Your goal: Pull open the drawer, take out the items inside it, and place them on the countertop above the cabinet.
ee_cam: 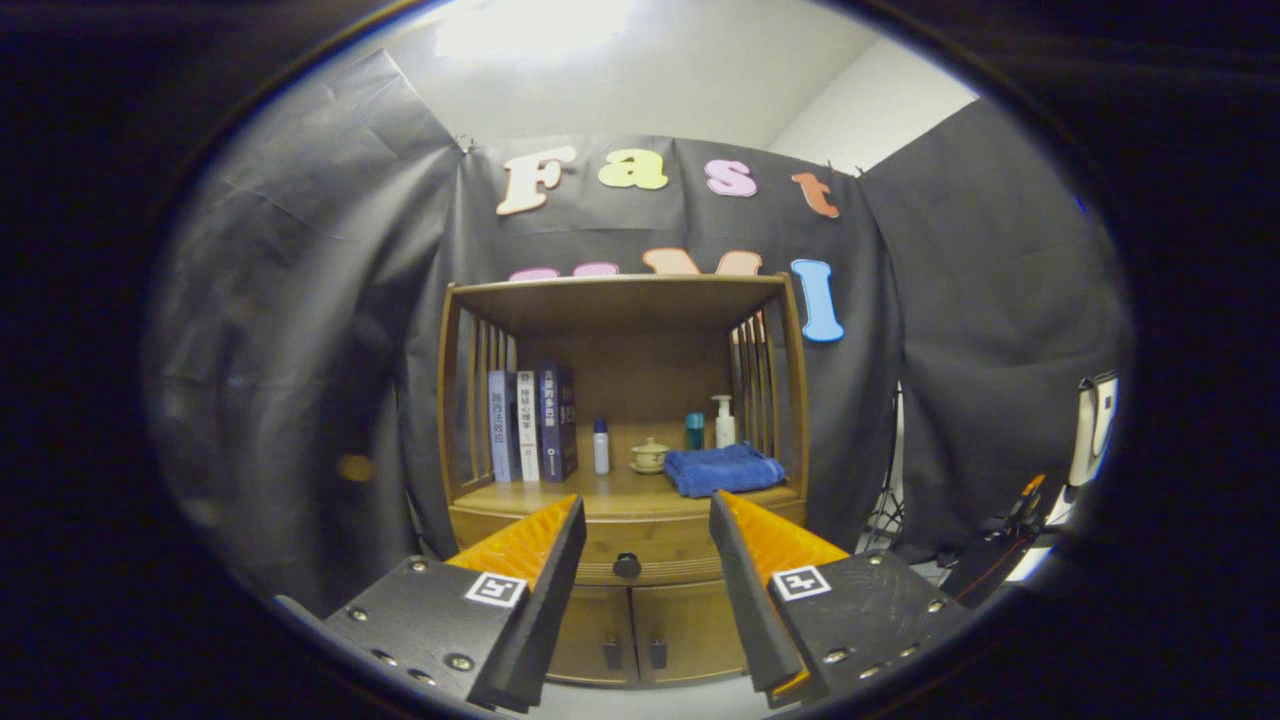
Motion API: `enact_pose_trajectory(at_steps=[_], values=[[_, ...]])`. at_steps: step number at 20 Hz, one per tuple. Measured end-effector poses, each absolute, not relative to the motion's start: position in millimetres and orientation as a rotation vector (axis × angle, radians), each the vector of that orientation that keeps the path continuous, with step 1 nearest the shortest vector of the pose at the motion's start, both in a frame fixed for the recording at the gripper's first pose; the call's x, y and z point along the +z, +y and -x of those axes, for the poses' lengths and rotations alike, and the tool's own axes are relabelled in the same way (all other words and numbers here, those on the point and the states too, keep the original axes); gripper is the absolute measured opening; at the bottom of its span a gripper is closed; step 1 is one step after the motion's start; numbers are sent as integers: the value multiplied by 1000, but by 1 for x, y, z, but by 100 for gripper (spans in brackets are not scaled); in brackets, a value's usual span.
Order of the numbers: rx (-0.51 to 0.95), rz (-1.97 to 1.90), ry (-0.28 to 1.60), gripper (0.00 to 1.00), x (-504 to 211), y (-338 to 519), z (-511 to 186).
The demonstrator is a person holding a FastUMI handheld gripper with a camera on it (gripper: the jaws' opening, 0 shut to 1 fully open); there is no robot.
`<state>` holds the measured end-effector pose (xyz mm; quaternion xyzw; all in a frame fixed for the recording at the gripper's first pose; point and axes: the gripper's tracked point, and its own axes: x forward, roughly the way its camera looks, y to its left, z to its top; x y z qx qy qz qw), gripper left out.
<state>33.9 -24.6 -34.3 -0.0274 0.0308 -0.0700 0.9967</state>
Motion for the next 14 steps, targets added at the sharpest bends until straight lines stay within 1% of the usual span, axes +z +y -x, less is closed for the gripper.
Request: enact_pose_trajectory(at_steps=[3,7,11,14], values=[[-184,59,104,75,-60,-30,-61],[-113,-12,188,75,-107,-6,-111],[-140,-1,334,76,-164,-14,-145],[-114,-43,397,76,-200,-11,-165]])
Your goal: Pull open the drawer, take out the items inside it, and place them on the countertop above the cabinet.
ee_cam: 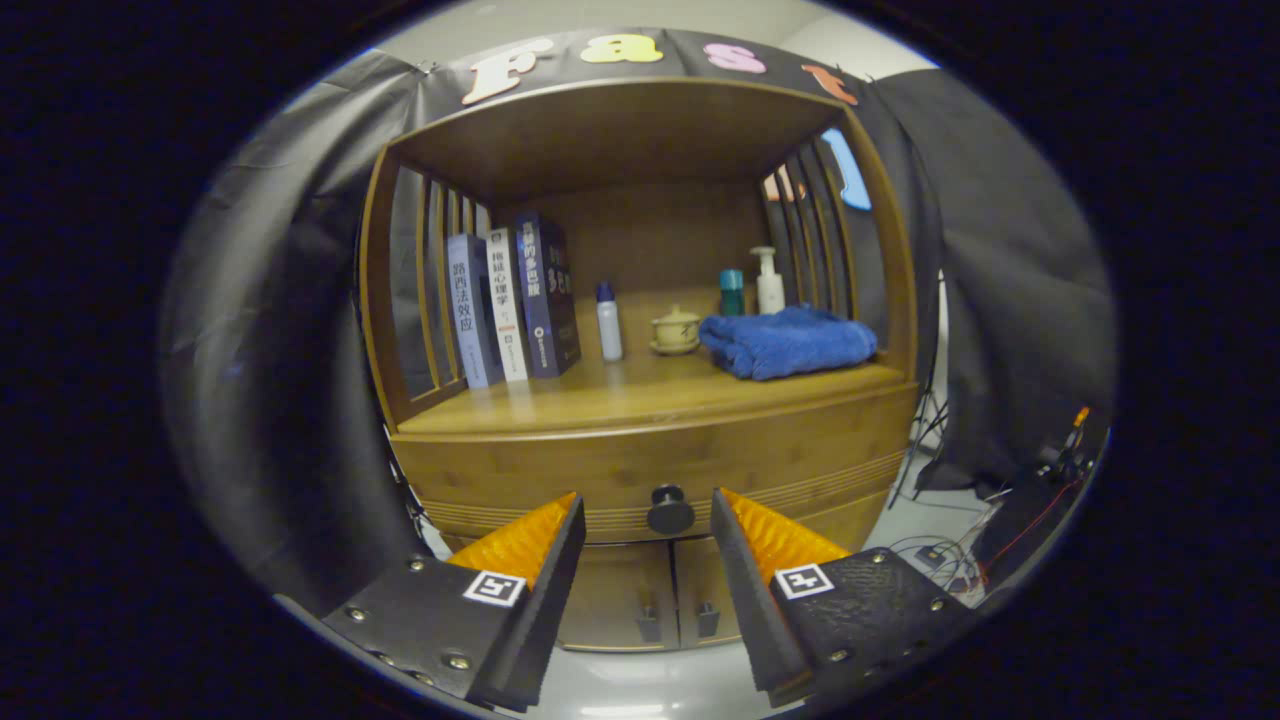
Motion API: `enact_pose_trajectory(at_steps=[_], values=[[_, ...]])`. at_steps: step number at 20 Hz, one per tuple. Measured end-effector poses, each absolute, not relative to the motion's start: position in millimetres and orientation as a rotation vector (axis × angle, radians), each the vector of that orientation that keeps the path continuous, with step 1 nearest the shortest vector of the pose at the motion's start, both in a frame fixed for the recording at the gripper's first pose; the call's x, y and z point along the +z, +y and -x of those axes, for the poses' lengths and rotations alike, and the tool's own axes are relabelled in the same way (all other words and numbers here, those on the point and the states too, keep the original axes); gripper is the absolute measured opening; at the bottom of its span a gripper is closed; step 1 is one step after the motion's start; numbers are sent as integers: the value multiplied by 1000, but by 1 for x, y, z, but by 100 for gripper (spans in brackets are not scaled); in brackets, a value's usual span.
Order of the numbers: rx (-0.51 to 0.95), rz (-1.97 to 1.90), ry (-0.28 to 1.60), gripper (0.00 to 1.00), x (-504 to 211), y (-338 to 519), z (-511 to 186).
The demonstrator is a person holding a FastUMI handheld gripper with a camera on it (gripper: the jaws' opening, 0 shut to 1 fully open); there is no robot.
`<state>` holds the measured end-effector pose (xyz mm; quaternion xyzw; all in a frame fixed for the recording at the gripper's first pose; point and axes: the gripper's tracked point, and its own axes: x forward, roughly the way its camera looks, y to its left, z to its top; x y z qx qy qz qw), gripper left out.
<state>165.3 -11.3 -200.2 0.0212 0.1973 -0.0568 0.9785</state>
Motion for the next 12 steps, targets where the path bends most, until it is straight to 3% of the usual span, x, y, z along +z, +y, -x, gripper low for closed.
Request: enact_pose_trajectory(at_steps=[9,12], values=[[-71,-49,526,76,-274,-35,-224],[-88,-32,552,60,-290,-43,-240]])
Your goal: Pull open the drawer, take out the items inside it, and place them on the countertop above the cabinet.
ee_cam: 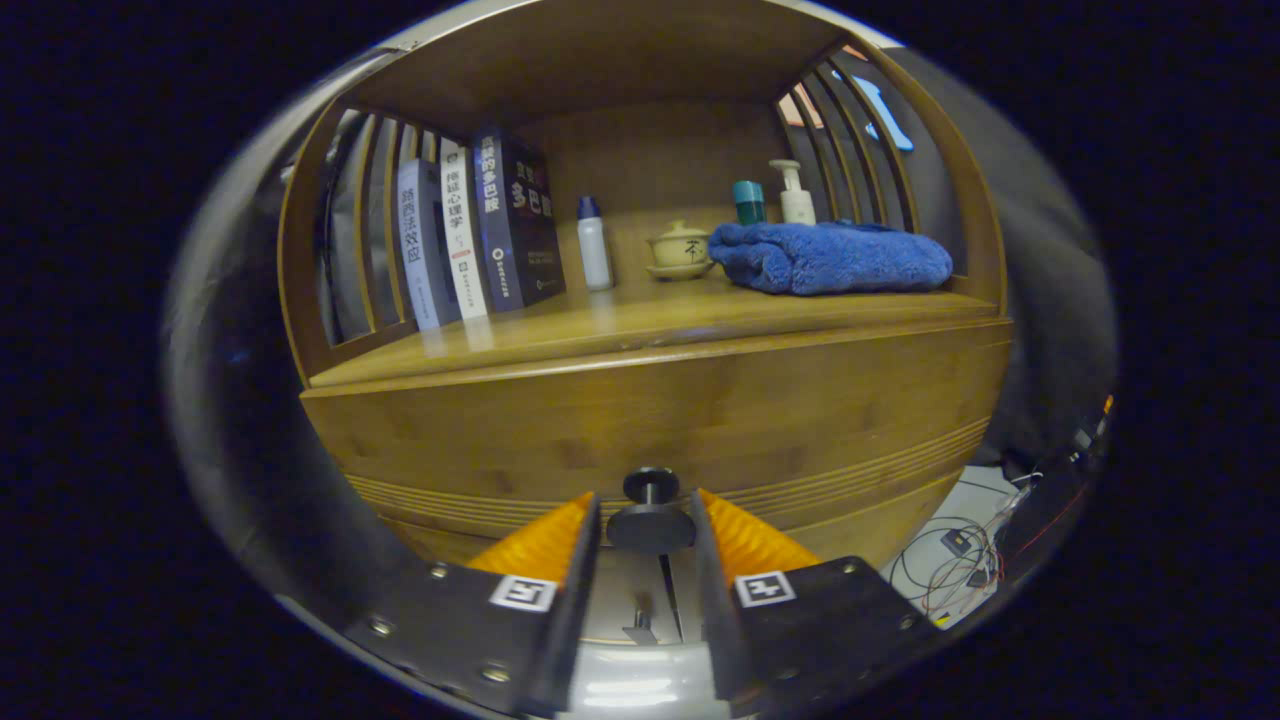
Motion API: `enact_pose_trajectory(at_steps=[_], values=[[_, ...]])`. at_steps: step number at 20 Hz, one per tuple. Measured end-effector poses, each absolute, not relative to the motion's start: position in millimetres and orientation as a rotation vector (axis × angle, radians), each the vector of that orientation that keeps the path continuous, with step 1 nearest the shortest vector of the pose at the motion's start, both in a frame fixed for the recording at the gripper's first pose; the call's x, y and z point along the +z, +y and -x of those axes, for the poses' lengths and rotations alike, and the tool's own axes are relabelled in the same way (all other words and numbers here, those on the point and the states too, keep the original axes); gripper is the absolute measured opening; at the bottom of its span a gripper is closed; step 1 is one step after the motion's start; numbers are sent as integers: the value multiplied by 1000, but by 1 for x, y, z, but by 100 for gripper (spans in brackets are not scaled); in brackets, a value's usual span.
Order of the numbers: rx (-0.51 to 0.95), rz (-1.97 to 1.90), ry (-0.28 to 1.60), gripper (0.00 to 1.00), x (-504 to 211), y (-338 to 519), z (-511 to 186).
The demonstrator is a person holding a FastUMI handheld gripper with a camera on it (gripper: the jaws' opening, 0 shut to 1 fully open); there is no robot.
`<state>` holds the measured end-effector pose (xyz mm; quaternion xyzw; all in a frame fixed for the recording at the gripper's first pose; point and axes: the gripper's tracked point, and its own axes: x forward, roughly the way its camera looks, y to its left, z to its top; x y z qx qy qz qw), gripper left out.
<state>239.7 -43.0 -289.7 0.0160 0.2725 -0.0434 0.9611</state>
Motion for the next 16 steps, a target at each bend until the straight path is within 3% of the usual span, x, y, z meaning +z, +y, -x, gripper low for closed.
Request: enact_pose_trajectory(at_steps=[4,5,6,16], values=[[-81,33,583,39,-293,-45,-239],[-86,41,594,39,-292,-46,-239],[-94,33,595,33,-292,-45,-236],[-175,98,651,33,-271,-47,-140]])
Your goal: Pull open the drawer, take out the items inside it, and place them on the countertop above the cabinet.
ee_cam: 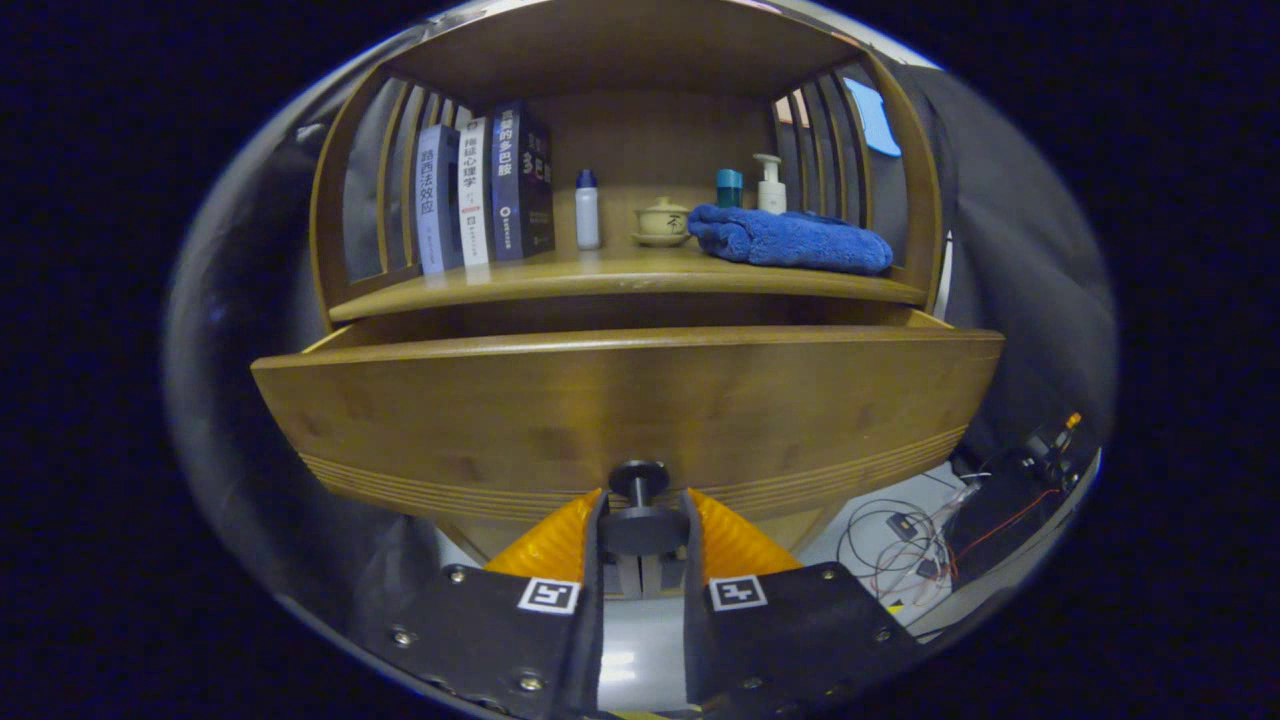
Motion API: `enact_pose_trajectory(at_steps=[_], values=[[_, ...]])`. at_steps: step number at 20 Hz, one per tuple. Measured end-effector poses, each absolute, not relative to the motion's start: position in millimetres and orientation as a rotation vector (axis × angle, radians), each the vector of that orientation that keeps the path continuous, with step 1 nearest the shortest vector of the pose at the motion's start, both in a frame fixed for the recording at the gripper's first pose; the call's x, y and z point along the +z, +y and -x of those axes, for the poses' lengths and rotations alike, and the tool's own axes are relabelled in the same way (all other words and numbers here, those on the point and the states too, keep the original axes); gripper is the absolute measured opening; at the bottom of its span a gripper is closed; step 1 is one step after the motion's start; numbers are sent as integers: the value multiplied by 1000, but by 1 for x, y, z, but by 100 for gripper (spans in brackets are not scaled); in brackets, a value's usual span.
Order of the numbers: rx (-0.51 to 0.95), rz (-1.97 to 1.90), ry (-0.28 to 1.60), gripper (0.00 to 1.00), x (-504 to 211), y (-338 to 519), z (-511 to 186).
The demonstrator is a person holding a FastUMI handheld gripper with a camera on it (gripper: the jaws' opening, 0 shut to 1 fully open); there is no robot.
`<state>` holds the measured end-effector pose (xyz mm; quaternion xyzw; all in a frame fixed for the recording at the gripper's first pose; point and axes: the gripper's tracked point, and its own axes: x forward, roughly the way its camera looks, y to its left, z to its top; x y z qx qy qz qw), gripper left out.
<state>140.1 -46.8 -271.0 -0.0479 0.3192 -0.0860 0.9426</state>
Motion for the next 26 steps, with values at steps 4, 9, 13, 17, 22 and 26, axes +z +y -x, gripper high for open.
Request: enact_pose_trajectory(at_steps=[4,9,13,17,22,26], values=[[-195,123,673,33,-262,-47,-107],[-245,146,706,33,-258,-49,-73],[-267,141,707,33,-257,-49,-51],[-247,147,704,33,-259,-48,-50],[-234,133,700,43,-255,-42,-49],[-216,95,628,54,-227,-31,-40]])
